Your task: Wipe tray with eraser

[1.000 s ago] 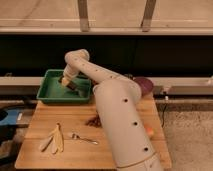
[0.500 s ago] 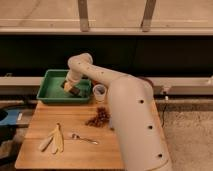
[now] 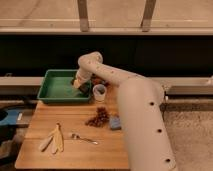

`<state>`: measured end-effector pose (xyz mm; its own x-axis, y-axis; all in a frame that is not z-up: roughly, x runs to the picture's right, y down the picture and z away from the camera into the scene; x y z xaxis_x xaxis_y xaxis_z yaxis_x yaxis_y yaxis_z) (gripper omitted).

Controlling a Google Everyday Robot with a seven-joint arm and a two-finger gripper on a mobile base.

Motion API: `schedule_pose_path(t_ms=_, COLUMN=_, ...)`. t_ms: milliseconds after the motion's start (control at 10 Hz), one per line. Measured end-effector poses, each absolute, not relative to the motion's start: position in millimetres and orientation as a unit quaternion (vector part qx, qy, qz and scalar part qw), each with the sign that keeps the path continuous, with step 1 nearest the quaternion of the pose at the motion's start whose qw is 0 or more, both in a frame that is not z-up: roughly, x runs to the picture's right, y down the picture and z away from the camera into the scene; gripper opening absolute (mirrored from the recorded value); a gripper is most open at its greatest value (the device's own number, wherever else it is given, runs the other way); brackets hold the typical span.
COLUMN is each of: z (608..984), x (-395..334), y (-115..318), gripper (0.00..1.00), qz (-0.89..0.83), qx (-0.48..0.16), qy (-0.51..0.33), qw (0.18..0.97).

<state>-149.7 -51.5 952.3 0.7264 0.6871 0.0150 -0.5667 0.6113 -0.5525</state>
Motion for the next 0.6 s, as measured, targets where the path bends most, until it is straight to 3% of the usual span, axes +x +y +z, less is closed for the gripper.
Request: schedule_pose_path(t_ms=600, z=960, x=-207, y=-70, gripper=0.00, qz=0.305, qx=-0.271, qy=-0.149, qw=0.901)
